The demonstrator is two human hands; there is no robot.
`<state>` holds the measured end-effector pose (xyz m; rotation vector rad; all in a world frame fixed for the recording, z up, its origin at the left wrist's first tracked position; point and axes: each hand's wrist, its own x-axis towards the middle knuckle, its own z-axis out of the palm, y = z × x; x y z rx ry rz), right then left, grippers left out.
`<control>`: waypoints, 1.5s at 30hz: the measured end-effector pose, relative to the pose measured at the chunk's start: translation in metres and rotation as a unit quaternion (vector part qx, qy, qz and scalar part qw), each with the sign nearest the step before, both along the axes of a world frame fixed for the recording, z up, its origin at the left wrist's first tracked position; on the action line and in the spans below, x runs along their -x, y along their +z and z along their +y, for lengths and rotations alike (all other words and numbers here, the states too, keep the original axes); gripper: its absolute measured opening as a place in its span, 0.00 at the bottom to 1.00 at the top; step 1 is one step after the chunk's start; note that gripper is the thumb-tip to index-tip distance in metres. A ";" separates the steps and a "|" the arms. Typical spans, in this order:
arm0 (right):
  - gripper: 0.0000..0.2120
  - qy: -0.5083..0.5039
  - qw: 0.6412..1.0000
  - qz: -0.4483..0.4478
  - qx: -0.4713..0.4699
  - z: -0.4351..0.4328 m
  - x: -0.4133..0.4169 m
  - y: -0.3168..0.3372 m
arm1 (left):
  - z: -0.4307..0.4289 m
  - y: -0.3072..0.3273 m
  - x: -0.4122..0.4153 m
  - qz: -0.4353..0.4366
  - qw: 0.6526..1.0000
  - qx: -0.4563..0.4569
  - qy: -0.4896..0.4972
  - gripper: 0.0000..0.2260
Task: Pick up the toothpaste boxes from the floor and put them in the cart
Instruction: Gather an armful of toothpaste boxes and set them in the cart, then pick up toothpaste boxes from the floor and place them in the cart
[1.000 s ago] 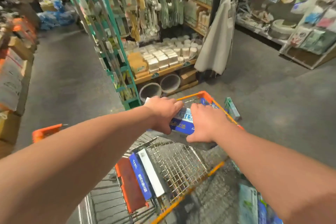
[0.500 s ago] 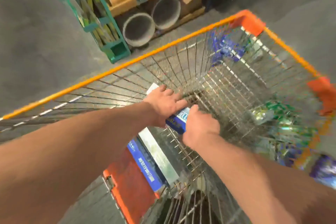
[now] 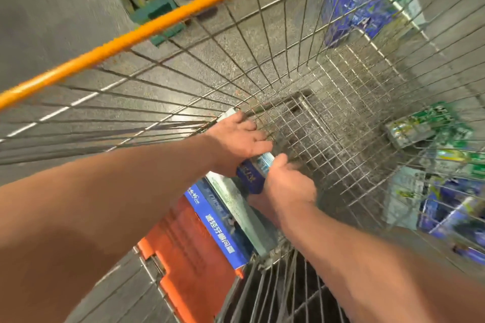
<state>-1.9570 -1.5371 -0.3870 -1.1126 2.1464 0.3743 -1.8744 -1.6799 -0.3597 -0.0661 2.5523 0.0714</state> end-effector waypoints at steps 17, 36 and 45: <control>0.39 0.033 0.985 -0.140 -0.092 0.027 0.009 0.021 | 0.028 -0.010 -0.002 -0.086 0.987 -0.132 0.041 0.55; 0.26 0.017 0.979 -0.185 -0.090 0.019 0.020 0.063 | 0.045 0.037 -0.017 -0.128 0.975 -0.105 0.148 0.52; 0.24 0.021 0.993 -0.114 0.037 0.043 0.082 0.213 | 0.043 0.201 0.026 -0.070 0.984 -0.029 0.164 0.39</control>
